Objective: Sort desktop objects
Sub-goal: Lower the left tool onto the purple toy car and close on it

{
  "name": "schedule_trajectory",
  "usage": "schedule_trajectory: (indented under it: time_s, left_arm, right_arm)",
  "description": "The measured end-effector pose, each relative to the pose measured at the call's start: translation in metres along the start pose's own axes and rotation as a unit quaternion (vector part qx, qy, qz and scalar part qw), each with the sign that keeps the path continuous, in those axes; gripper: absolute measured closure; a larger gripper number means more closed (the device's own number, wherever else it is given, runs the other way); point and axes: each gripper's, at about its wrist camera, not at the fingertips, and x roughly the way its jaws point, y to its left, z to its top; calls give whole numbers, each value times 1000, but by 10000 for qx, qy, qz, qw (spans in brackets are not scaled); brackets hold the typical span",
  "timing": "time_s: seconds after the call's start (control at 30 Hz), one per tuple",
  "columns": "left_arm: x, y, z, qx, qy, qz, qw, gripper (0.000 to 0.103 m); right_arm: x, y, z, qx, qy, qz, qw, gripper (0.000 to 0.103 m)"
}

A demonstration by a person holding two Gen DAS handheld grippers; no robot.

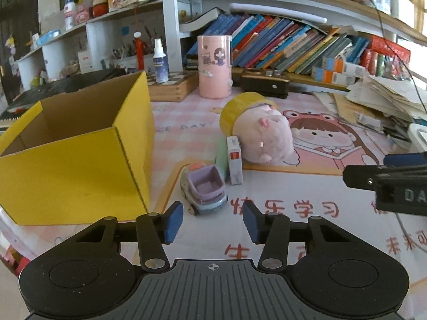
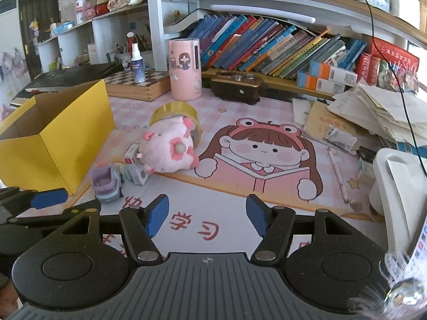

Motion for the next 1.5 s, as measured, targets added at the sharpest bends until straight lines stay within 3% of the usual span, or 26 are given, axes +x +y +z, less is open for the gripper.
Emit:
schedule_trajectory:
  time_s: [0.47, 0.7, 0.77, 0.87, 1.23, 1.5]
  left_arm:
    - [56, -9, 19, -575, 447, 571, 9957, 50]
    - [72, -9, 20, -565, 544, 782, 9939, 50]
    - [74, -7, 19, -568, 551, 758, 9940, 51]
    - [73, -6, 19, -508, 519, 671, 9951, 62]
    - [28, 0, 7, -181, 383, 33, 9991, 62]
    - [3, 15, 0, -345, 408, -3, 9986, 62]
  right_arm:
    - [11, -25, 14, -151, -145, 186, 9996, 38]
    - [15, -32, 19, -133, -184, 208, 9995, 38]
    - [16, -32, 20, -131, -167, 238, 9995, 37]
    - [19, -29, 20, -143, -120, 324, 9993, 36]
    - [36, -10, 29, -195, -59, 704, 9973, 34]
    - [65, 16, 43, -558, -36, 974, 9937, 33]
